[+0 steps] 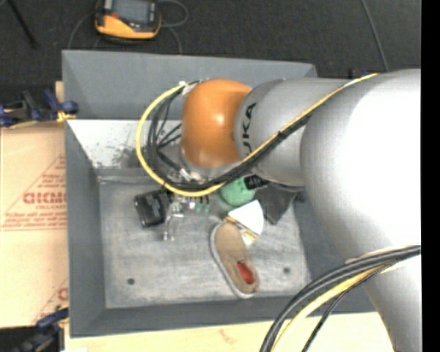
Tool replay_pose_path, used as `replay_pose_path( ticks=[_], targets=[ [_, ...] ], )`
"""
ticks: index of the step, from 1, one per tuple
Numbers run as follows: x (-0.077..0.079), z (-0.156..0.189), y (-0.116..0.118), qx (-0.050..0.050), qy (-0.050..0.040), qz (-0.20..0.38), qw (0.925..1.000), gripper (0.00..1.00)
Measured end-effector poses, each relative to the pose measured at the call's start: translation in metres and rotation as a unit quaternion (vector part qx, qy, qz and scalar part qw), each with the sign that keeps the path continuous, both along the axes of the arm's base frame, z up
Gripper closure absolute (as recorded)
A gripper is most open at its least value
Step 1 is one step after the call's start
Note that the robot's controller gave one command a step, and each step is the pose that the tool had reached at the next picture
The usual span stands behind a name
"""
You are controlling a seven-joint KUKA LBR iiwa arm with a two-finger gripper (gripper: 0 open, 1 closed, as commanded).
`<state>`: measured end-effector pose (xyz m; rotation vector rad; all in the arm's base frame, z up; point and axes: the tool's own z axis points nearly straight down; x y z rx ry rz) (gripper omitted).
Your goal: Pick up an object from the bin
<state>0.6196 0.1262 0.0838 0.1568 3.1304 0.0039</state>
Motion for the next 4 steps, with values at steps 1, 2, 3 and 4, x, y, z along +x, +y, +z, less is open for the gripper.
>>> replay_pose_path(
  ticks=[1,2,3,4],
  targets=[
    [0.006,-0.017,-0.002,0.002,-0.0039,0.001,1.0000,1.00],
    [0.006,-0.015,-0.002,0.002,-0.0028,0.002,1.0000,1.00],
    [0.005,-0.009,-0.002,0.002,-0.0005,0.002,1.0000,1.00],
    [0.004,0.005,-0.003,0.000,0.0017,0.002,1.0000,1.00]
  ],
)
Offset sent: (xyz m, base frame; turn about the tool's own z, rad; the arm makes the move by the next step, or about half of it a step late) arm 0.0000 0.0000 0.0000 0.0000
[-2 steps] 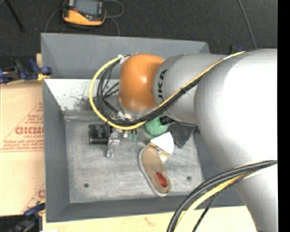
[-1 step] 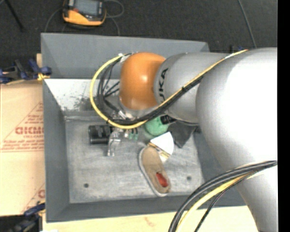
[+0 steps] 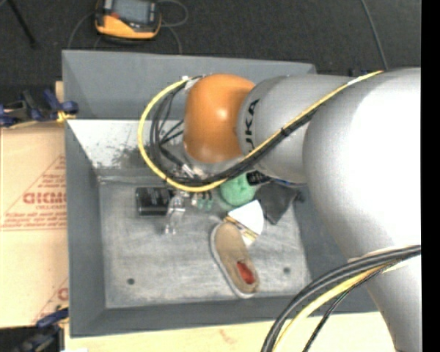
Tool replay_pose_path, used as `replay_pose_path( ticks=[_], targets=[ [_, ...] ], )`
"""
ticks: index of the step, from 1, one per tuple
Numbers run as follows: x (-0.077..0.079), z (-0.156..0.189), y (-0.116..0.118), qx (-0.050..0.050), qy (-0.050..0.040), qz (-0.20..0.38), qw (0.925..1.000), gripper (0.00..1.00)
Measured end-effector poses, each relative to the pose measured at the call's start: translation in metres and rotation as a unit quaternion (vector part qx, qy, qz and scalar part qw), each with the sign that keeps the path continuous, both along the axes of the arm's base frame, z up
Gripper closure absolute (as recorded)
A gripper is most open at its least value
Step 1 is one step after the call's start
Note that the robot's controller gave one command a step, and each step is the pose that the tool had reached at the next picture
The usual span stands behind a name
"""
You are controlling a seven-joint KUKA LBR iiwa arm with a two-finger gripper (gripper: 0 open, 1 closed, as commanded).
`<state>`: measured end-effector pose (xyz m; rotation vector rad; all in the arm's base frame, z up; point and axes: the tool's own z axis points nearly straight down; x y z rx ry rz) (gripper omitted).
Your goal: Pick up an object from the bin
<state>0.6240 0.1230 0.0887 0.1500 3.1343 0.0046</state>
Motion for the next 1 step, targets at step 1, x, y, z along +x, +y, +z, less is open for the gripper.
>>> replay_pose_path(
  ticks=[1],
  targets=[
    [0.0011,0.0087,-0.0003,0.000,-0.0010,0.000,1.0000,1.00]
  ],
)
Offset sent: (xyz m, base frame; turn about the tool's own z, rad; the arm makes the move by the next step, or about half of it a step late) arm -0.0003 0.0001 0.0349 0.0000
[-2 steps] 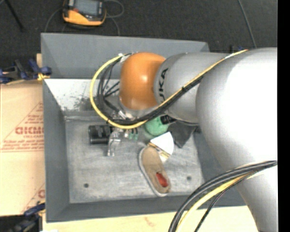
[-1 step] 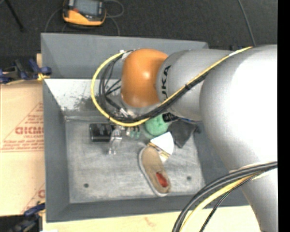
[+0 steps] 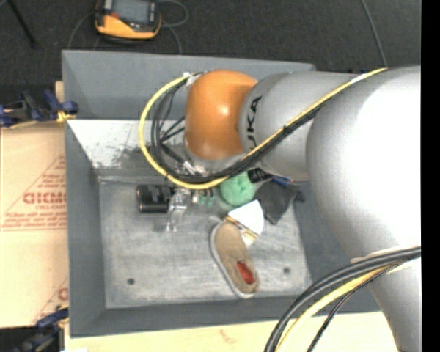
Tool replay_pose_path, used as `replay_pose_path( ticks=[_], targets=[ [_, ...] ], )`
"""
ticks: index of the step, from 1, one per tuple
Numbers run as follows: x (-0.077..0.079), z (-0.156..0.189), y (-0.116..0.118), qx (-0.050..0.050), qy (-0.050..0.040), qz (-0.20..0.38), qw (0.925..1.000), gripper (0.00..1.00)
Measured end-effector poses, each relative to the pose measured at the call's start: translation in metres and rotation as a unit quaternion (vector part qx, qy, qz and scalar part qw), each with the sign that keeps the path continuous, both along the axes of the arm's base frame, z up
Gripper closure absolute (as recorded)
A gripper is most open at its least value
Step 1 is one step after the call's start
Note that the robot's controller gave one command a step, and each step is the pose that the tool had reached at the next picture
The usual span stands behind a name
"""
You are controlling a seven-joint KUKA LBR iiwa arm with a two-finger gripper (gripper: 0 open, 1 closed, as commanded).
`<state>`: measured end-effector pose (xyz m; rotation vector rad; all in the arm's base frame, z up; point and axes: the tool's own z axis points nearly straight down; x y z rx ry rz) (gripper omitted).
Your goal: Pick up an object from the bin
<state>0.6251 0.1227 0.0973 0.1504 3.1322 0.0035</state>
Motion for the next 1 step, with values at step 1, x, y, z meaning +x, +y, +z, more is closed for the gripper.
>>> replay_pose_path(
  ticks=[1],
  targets=[
    [-0.0005,0.0057,-0.0003,0.000,0.0010,0.000,1.0000,1.00]
  ],
)
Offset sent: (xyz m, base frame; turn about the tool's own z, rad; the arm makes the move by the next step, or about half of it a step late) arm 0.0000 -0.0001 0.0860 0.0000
